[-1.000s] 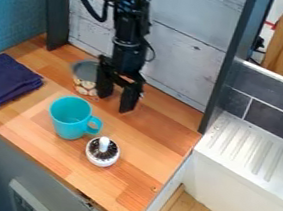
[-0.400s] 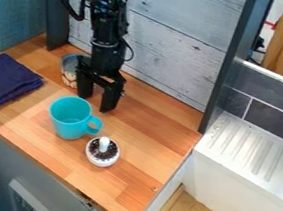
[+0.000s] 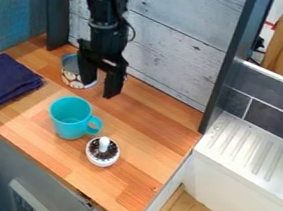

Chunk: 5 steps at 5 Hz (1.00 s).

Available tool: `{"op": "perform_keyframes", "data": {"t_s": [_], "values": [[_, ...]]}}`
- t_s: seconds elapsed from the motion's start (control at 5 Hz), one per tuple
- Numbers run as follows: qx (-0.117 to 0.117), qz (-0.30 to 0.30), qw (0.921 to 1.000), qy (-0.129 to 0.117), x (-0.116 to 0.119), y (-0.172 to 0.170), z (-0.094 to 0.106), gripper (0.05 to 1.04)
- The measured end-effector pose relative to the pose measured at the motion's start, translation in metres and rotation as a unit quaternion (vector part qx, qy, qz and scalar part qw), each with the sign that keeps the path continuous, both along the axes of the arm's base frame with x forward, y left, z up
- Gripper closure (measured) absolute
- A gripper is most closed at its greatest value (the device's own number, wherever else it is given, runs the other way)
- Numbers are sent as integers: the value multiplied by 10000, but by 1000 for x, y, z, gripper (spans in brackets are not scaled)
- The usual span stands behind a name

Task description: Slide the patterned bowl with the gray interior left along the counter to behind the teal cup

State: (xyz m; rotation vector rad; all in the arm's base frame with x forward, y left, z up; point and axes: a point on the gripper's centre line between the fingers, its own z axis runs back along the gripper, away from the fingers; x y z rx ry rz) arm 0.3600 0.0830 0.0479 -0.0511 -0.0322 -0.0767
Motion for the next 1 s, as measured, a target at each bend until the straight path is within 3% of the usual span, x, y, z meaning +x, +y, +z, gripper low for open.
{"op": "perform_keyframes", "data": {"t_s": [0.2,0.6,1.0], "values": [[9,-115,9997,-202,-10,-7,17,83],[78,-1054,9931,-513,-46,-48,59,83],[369,-1529,9874,-194,-97,-72,69,83]]}}
